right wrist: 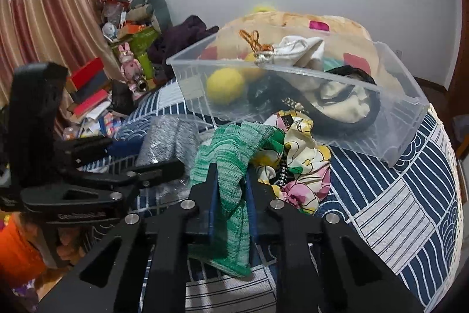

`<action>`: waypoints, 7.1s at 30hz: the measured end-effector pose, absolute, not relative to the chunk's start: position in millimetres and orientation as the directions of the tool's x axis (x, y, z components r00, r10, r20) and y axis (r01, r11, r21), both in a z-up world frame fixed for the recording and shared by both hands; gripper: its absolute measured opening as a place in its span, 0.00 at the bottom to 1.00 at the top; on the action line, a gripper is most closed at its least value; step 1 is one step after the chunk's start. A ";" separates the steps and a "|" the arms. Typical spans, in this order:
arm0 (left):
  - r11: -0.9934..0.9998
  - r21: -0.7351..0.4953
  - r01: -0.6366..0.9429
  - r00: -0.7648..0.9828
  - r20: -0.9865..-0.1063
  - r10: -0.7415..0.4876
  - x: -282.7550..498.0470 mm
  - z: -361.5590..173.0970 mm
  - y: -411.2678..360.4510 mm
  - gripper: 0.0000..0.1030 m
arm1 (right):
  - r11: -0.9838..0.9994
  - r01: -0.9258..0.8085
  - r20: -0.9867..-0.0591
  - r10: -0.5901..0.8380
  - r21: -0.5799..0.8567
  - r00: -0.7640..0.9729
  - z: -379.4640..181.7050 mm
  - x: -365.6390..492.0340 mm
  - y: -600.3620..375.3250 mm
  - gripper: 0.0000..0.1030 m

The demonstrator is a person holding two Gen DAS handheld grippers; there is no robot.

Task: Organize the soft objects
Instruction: 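Place the mesh bag into the box with the left tool while the right tool drops the glove in, then grasp the floral cloth with the right tool while the left tool grasps the braided cord, then lower the floral cloth into the box with the right tool while the left tool drops the cord in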

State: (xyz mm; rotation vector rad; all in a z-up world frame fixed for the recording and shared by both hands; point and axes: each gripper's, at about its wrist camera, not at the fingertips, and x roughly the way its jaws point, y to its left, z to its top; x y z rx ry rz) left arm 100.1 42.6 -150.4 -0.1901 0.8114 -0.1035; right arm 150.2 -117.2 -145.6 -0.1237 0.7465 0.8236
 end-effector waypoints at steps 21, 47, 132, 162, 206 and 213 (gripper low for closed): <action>0.986 -0.159 0.046 0.833 -0.539 -0.126 83.9 -71.2 44.1 0.31 | 0.770 -0.619 -0.444 0.614 0.155 0.652 -73.2 149.1 -170.0 0.14; 0.990 -0.137 0.013 0.811 -0.577 -0.091 191.6 -73.0 56.4 0.31 | 0.865 -0.489 -0.486 0.479 0.116 0.731 -74.0 224.2 -155.5 0.14; 0.977 -0.134 0.165 0.602 -0.771 -0.208 186.8 -147.1 -0.3 0.07 | 0.762 -0.618 -0.721 0.538 0.194 0.437 -153.2 188.5 -145.7 0.12; 0.981 -0.151 0.122 0.739 -0.647 -0.191 124.1 -82.0 38.5 0.24 | 0.802 -0.565 -0.531 0.569 0.192 0.628 -89.7 177.8 -180.2 0.12; 0.993 -0.115 -0.018 0.838 -0.544 -0.048 150.4 -59.6 65.1 0.06 | 0.833 -0.521 -0.497 0.538 0.187 0.681 -71.5 206.1 -163.8 0.13; 0.992 -0.097 -0.082 0.835 -0.550 0.016 170.1 -77.5 70.1 0.06 | 0.850 -0.499 -0.561 0.500 0.171 0.659 -87.5 224.4 -147.6 0.13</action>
